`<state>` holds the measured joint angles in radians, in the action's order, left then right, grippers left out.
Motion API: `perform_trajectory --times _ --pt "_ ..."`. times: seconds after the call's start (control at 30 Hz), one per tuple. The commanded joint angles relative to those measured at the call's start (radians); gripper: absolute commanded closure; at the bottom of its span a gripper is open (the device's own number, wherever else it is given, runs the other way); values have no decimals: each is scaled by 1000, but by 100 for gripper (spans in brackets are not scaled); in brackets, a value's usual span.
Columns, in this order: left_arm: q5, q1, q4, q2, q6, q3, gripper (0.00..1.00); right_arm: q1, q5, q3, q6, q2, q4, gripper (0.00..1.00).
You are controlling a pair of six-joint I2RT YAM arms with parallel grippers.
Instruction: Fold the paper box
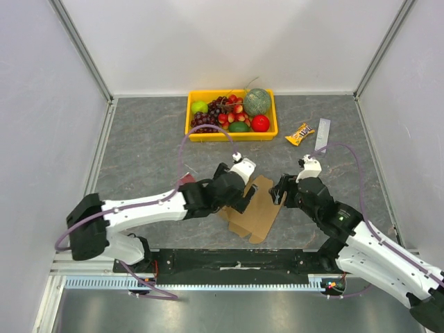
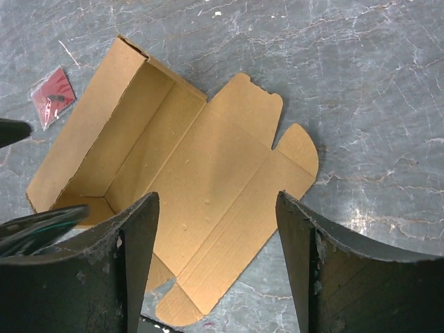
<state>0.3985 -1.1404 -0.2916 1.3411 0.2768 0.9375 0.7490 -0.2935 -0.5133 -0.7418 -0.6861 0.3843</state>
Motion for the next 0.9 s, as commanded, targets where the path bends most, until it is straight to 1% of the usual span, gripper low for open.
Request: perform_trajectory --times 0.0,0.1,0.17,0.3,0.37,0.43,0.67,0.8,0.87 --pt "103 -16 -64 118 -45 83 4 3 -15 -56 -41 48 62 25" --pt "146 -35 -72 180 -48 112 4 1 -36 -63 -27 80 87 23" --pt "190 -50 -108 239 -60 148 3 3 -52 -63 -21 95 97 22" --pt "365 -79 -217 361 -74 251 4 3 -61 -62 -14 112 103 21" --pt "431 -90 -256 409 -80 286 6 3 -59 -60 -11 112 102 22" --pt "473 -99 -274 428 -85 310 12 3 -59 -60 -5 112 102 23" --pt "551 -104 -302 470 -114 331 33 3 -70 -59 2 112 100 24" --pt "562 -104 -308 472 -117 328 36 1 -75 -59 1 119 97 25" --pt "562 -104 -307 472 -114 327 42 3 -78 -59 -2 117 91 26"
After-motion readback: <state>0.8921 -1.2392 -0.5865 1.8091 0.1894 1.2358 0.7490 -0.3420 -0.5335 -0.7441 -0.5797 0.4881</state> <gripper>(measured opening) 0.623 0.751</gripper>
